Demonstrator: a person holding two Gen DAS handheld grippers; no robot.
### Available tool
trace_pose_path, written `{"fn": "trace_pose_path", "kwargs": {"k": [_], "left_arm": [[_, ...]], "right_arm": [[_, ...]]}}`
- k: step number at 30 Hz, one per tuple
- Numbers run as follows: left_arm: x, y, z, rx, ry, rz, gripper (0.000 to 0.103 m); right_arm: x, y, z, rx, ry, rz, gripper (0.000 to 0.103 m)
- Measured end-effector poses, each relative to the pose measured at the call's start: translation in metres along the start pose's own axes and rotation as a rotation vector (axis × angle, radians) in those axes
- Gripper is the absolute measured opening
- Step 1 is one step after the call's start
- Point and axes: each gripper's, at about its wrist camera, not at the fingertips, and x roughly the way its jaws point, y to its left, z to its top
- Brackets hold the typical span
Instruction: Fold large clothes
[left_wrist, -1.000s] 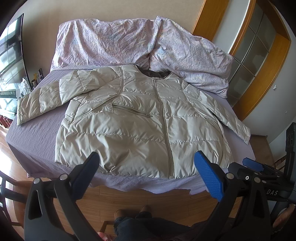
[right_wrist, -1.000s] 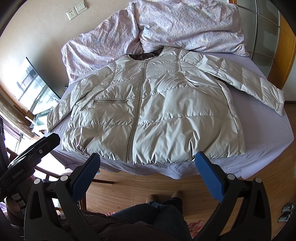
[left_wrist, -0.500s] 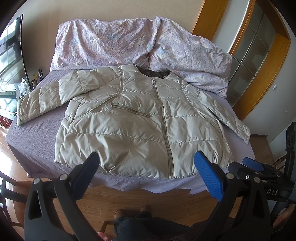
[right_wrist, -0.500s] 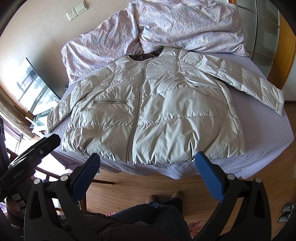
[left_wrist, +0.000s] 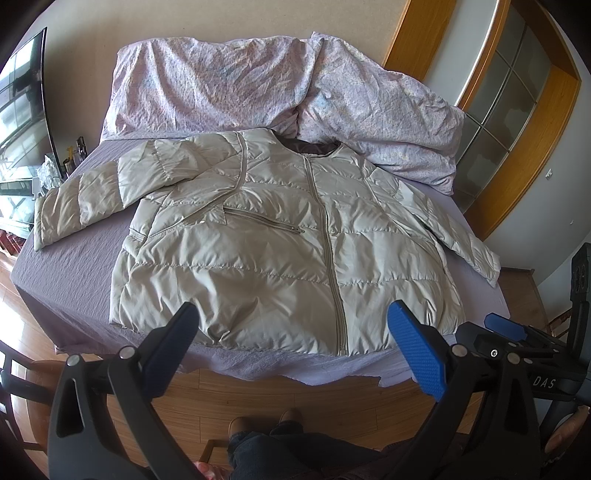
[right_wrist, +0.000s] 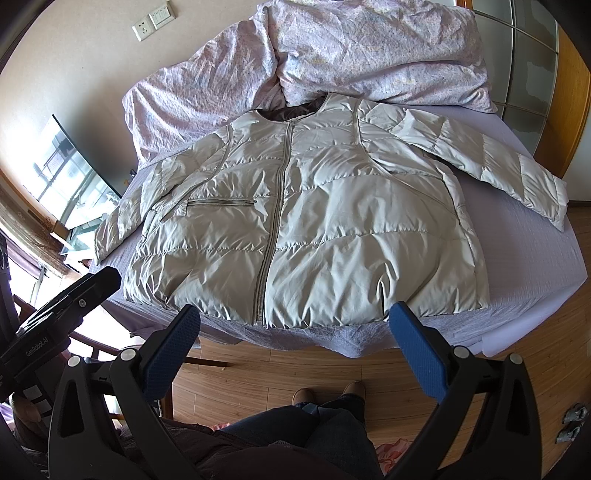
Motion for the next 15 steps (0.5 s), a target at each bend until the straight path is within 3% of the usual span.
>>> {"fn": "trace_pose_path", "kwargs": {"k": [15], "left_arm": [[-0.0001,0.0,0.0,0.001,0.0,0.0,0.101]], "right_arm": [[0.0,-0.0004,0.0012,0.0,-0.001,0.0,0.102]]}}
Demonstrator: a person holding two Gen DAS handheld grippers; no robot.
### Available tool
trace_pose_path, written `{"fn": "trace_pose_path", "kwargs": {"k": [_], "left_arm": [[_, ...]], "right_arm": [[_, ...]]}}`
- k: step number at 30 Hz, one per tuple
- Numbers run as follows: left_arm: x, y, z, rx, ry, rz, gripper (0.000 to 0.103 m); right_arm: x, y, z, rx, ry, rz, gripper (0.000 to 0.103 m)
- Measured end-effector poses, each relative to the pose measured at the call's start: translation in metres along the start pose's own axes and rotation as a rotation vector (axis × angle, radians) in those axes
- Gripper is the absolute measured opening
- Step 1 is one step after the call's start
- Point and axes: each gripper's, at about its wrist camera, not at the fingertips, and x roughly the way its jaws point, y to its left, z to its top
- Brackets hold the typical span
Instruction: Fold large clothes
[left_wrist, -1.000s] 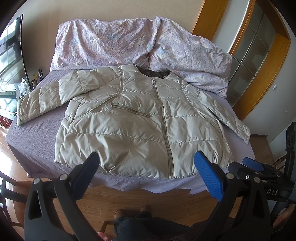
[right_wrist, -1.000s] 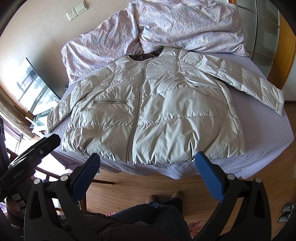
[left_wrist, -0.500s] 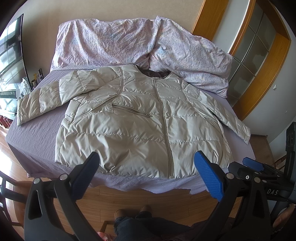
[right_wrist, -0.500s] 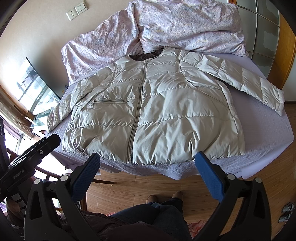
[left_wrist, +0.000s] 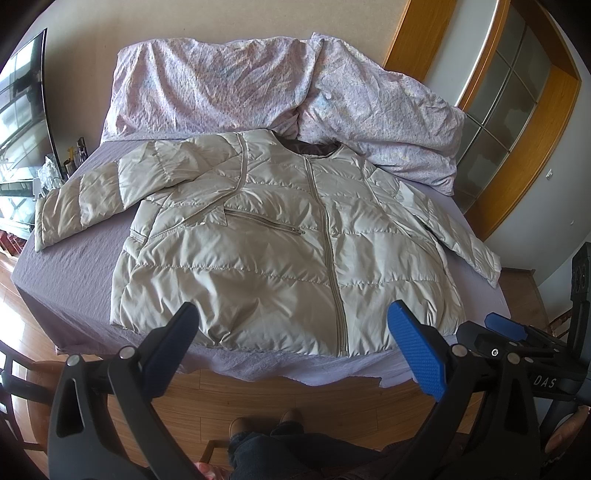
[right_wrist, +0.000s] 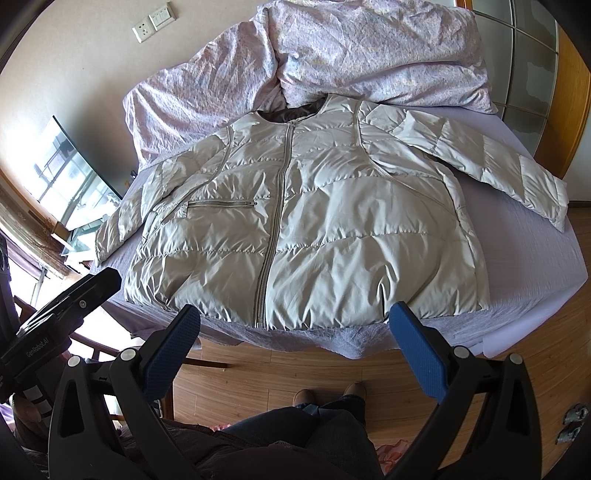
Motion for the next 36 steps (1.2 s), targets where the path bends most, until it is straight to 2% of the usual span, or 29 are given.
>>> {"fn": "trace_pose_path", "kwargs": {"k": [27,31,36], "left_arm": [[0.001,0.001,0.001,-0.003,0.001,0.012,0.101],[0.014,0.001,0.008,-0.005,0.001,0.038,0.101],[0.02,-0.005,0.019,0.005,-0.006,0.069,0.101]], "right_arm": [[0.005,-0.005,0.007,0.004,-0.01,0.001,0.102],[0.01,-0.021,0.019,0.037,-0.021,-0.015,0.102],[0.022,-0.061,0.036,0.126,-0.079,-0.11,0.102]]}}
